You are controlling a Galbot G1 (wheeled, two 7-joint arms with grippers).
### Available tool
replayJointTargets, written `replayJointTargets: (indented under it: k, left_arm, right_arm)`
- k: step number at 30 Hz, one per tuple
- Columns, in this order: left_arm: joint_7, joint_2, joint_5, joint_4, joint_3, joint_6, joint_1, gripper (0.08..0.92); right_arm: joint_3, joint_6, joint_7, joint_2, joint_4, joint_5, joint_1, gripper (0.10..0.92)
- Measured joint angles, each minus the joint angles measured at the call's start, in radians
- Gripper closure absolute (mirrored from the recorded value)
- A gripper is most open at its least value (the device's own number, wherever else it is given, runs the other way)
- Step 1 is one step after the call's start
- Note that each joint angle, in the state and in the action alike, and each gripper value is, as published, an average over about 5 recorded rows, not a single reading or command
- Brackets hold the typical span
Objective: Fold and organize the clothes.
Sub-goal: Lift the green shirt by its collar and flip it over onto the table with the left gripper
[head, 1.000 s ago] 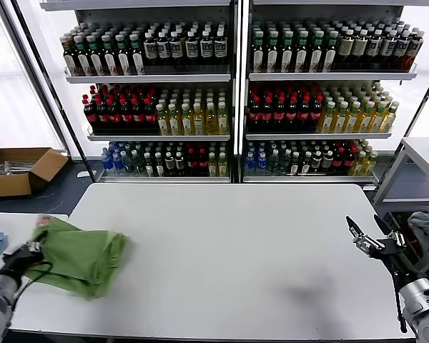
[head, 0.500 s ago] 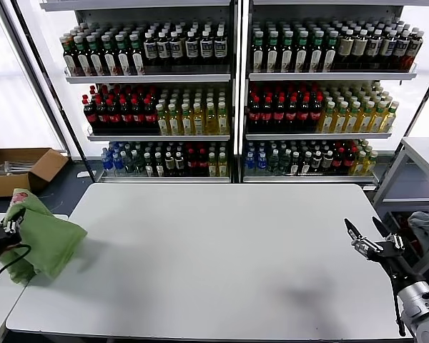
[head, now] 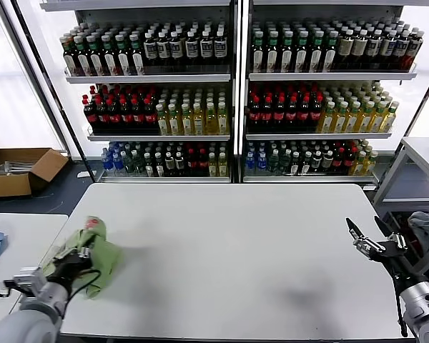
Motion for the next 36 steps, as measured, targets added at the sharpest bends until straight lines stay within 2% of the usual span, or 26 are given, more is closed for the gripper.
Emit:
replayJointTargets:
  k: [15, 18, 22, 30, 36]
  left_arm:
    - [-0.232, -0.130, -0.139, -0.027, 0.415, 0.015, -0.067, 0.846]
    - [-0.274, -0.153, -0.183, -0.026, 0.460, 0.014, -0.093, 0.789]
    - [-0.302, -0.178, -0.231, -0.025, 0.505, -0.004, -0.121, 0.670]
    - [-0.305, -0.196, -0.316, -0.044, 0.532, -0.084, -0.148, 0.445]
    - [-0.296, -0.179, -0.358, -0.074, 0.493, -0.111, -0.145, 0.271]
  right_arm:
    - [-0.061, -0.039, 0.033, -0.039, 0.050, -0.044, -0.028, 0.203]
    - [-0.101, -0.060, 0.047, -0.053, 0.062, -0.059, -0.020, 0.203]
    - [-0.165, -0.095, 0.067, -0.065, 0.078, -0.070, -0.001, 0.203]
    - [-0.310, -0.175, 0.111, -0.078, 0.101, -0.069, 0.056, 0.203]
    - [-0.464, -0.233, 0.146, -0.050, 0.093, -0.073, 0.107, 0.203]
